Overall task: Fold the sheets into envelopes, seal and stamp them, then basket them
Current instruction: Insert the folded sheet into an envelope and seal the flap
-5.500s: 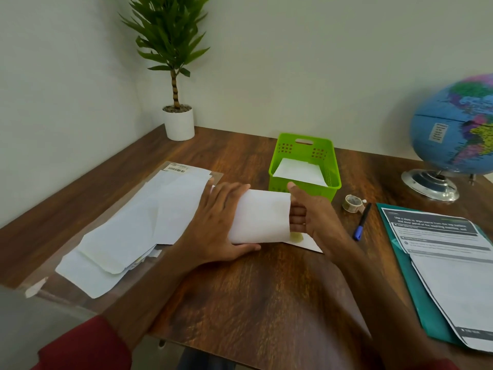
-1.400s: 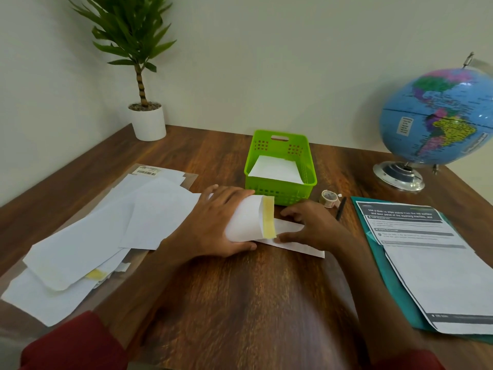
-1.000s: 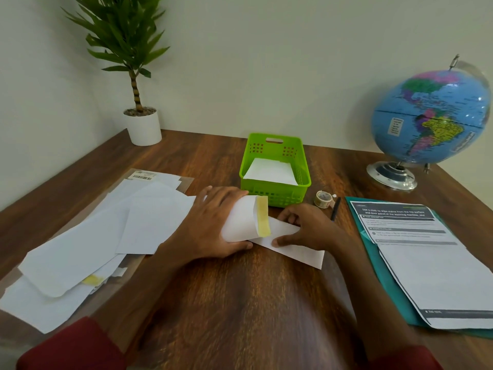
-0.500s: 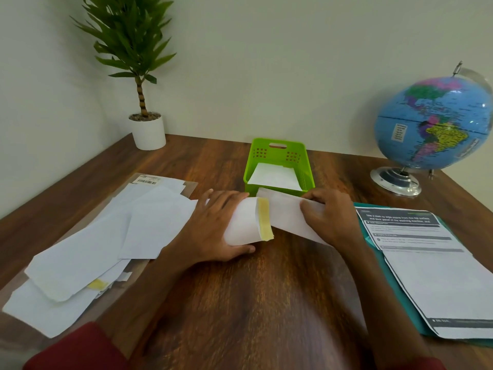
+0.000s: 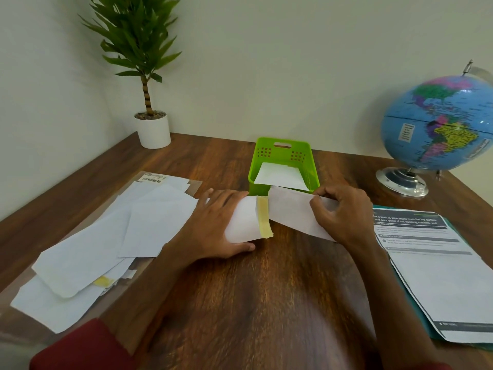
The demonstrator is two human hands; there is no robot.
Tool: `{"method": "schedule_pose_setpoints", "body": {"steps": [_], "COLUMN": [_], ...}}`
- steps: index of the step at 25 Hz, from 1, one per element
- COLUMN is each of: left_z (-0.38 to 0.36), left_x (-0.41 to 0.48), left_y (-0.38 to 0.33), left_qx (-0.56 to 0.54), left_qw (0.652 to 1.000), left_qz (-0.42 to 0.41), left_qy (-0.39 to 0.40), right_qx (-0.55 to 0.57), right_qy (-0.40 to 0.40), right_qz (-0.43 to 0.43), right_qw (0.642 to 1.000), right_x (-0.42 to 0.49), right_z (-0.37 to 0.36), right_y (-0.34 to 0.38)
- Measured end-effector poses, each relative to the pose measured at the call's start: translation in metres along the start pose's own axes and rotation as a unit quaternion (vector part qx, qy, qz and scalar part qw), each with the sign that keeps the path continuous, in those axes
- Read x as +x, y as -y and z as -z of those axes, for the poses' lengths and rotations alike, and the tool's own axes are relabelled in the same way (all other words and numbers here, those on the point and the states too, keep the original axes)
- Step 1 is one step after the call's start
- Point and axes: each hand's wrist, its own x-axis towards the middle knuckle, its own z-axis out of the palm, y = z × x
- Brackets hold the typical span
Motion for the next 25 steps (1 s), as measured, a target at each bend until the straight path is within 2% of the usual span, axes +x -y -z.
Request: {"method": "schedule_pose_setpoints", "body": {"steps": [10,15,22,25], "left_z": [-0.001,0.01,0.015,0.017], "left_x": [0.0,0.0,-0.002,-0.004], "left_y": [0.001,0.01,0.027,0.027], "left_qx": [0.001,0.0,0.002,-0.017], "left_qw": [1.0,0.999,0.996,0.997], "left_qz": [0.013,0.048,0.089,0.075], "left_qy": [0.008,0.002,0.006,0.019], "right_qx": [-0.026,-0.042,0.032,0.121], "right_qy": [0.091,0.13,0.114,0.054], "right_qz": [0.024,0.035,0.04,0.058], "right_qw": [0.995,0.99,0.992,0.99], "right_x": [0.002,0.004,0.001,0.001], "right_z": [-0.003,-0.003,0.002,0.005], "right_y": [-0.003,-0.01,-0.007,-0.002]}}
